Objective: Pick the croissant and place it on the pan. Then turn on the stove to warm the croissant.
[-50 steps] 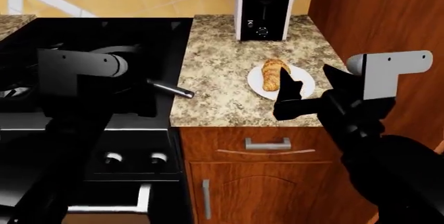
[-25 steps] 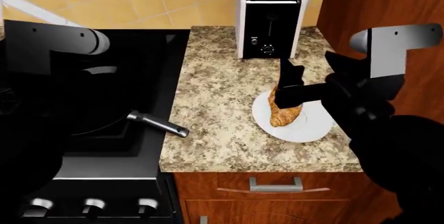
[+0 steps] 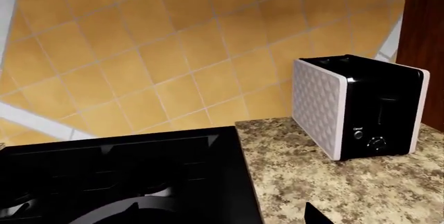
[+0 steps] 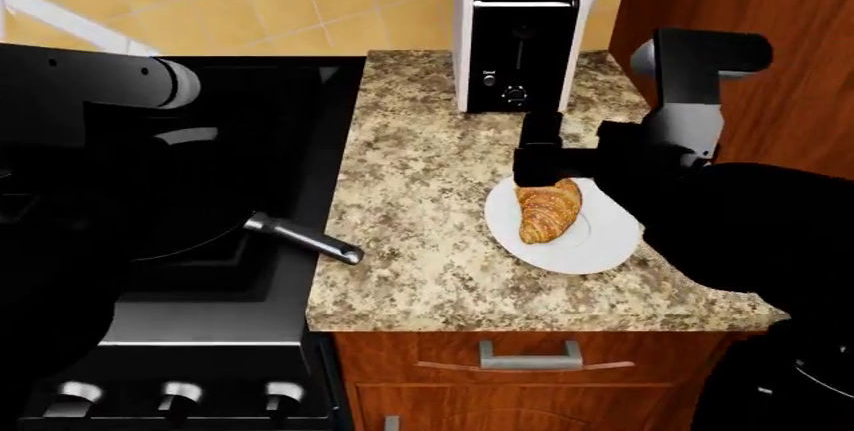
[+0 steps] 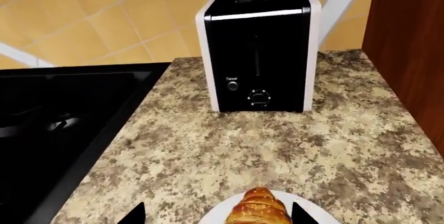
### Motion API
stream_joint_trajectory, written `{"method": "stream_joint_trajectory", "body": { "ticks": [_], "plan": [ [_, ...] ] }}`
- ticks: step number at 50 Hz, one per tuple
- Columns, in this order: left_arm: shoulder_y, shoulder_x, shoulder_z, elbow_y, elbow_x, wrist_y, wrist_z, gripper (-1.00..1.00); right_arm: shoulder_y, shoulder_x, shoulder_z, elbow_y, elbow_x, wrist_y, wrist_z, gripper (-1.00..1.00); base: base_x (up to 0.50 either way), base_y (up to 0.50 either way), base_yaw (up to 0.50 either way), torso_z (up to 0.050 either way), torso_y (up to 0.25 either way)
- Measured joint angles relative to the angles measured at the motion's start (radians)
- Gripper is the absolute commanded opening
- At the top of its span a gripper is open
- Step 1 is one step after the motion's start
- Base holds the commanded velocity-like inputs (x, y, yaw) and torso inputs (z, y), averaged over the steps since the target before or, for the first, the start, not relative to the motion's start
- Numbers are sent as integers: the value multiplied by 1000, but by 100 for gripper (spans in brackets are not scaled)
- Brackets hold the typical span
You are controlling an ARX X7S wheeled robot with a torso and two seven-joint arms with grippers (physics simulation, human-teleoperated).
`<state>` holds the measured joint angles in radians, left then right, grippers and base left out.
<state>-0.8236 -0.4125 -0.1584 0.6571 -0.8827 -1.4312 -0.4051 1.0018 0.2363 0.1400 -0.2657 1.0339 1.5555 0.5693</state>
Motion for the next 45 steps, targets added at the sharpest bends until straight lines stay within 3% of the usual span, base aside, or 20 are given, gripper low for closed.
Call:
{"method": "stream_joint_trajectory", "body": {
  "ticks": [24, 45],
  "plan": [
    [34, 22, -27, 12, -65, 30, -8, 100, 150, 29, -177, 360, 11, -101, 36, 100, 0, 0, 0, 0, 0],
    [55, 40, -67, 9, -114, 58, -17, 100, 190, 37, -267, 427, -3, -98, 53, 100, 0, 0, 0, 0, 0]
  ]
}}
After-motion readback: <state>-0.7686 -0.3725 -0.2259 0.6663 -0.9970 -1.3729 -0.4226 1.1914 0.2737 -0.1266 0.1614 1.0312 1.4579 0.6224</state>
